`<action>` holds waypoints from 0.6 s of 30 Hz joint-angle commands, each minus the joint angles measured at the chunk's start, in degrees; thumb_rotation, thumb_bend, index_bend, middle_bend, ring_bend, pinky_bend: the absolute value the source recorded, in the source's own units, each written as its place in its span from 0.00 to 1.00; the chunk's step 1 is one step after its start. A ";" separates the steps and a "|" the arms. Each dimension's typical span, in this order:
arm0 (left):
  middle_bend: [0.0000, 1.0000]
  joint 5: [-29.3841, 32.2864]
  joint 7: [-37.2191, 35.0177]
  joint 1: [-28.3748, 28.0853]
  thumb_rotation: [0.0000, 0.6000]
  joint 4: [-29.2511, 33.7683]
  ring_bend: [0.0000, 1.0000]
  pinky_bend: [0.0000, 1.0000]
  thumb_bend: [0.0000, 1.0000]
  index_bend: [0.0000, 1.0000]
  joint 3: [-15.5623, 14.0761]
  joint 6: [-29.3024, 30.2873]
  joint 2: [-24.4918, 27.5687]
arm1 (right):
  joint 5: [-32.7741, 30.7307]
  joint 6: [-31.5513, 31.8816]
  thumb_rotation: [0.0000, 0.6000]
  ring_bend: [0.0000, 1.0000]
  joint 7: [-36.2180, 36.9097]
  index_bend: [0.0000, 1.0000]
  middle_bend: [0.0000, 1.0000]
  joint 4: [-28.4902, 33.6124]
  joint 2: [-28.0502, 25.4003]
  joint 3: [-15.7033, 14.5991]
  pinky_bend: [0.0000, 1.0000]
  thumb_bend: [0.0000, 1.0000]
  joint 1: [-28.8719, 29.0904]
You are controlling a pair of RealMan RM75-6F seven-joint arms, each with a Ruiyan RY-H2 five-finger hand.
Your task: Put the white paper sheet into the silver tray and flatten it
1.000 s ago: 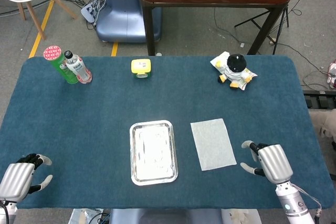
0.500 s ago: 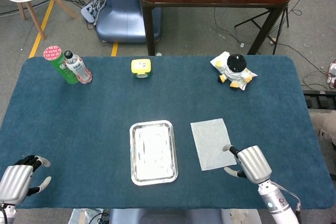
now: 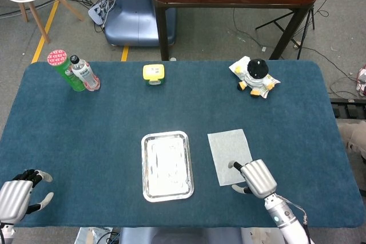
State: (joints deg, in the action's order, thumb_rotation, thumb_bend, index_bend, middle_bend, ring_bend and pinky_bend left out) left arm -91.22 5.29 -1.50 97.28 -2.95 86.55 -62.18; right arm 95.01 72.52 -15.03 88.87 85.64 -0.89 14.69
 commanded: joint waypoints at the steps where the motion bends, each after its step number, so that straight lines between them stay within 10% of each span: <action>1: 0.44 -0.01 -0.04 0.04 1.00 0.00 0.31 0.41 0.25 0.45 0.01 0.02 0.04 | -0.46 -0.54 1.00 1.00 -0.41 0.40 1.00 -0.48 0.55 -0.18 1.00 0.00 0.22; 18: 0.44 -0.02 -0.29 0.21 1.00 0.05 0.31 0.41 0.25 0.45 0.15 0.16 0.24 | -3.59 -3.84 1.00 1.00 -1.51 0.40 1.00 -4.55 4.58 -0.41 1.00 0.00 1.76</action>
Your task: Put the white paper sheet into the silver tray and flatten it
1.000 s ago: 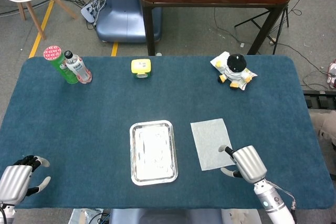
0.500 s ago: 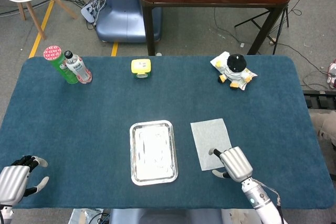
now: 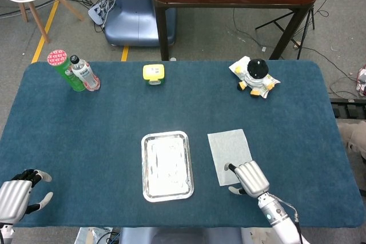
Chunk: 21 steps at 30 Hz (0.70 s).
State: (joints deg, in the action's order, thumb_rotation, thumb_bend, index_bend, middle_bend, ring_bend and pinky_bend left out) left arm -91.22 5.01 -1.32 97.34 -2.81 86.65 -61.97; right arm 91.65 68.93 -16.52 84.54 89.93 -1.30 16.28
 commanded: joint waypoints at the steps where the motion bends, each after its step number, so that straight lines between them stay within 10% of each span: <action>1: 0.44 -0.02 -0.03 0.05 1.00 -0.01 0.31 0.41 0.25 0.45 0.02 0.06 0.05 | -0.36 -0.40 1.00 1.00 0.01 0.40 1.00 -0.43 0.51 0.02 1.00 0.00 0.27; 21: 0.44 -0.15 -0.12 0.27 1.00 0.14 0.31 0.41 0.25 0.45 0.03 0.19 0.22 | -2.30 -1.42 1.00 1.00 0.35 0.40 1.00 -4.61 3.76 -0.19 1.00 0.00 1.17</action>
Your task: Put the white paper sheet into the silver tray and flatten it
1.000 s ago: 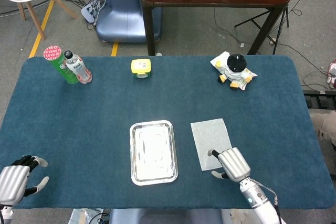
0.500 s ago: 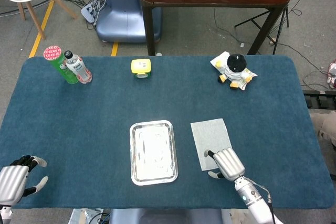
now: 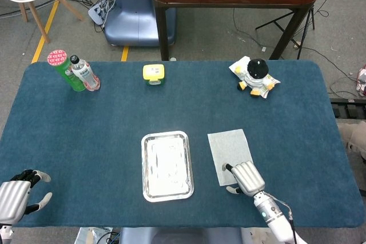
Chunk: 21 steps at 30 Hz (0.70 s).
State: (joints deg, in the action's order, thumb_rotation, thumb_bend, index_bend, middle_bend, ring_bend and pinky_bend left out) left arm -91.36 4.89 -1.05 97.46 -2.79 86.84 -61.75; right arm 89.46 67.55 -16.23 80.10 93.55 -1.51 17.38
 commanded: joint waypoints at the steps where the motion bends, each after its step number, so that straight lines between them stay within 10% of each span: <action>1: 0.44 0.01 0.02 -0.01 1.00 0.00 0.31 0.41 0.25 0.45 0.03 0.00 0.00 | -0.16 -0.04 1.00 1.00 0.03 0.40 1.00 -0.33 0.27 0.04 1.00 0.00 0.11; 21: 0.44 -0.18 -0.32 0.18 1.00 0.13 0.31 0.41 0.25 0.45 0.07 0.23 0.24 | -1.35 0.75 1.00 1.00 -0.65 0.40 1.00 -3.71 2.95 0.86 1.00 0.00 0.63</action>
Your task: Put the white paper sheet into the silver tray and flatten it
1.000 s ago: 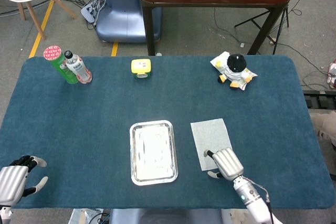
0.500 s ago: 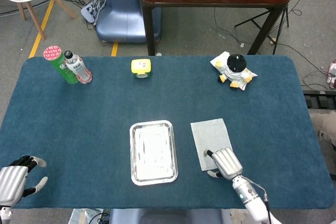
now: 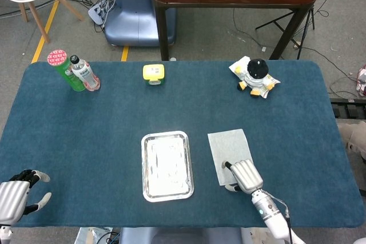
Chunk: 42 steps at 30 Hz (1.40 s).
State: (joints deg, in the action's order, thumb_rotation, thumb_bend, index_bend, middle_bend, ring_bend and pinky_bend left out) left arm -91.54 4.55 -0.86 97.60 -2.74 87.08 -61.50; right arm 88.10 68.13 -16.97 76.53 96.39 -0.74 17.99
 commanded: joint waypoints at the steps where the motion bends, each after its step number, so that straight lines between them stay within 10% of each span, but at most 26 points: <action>1: 0.44 0.01 0.03 -0.01 1.00 0.01 0.31 0.41 0.25 0.45 0.02 -0.02 -0.01 | 0.01 0.27 1.00 1.00 0.19 0.40 1.00 -0.22 0.17 0.13 1.00 0.00 0.03; 42: 0.44 0.14 0.08 -0.08 1.00 -0.04 0.31 0.41 0.25 0.45 0.04 -0.51 -0.13 | -1.24 0.87 1.00 1.00 1.82 0.45 1.00 -0.32 0.17 0.47 1.00 0.52 0.51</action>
State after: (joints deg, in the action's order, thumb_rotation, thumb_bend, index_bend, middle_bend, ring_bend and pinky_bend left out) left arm -91.40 4.62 -0.93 97.56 -2.70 86.58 -61.62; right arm 86.84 68.98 -15.18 76.18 96.59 -0.27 18.50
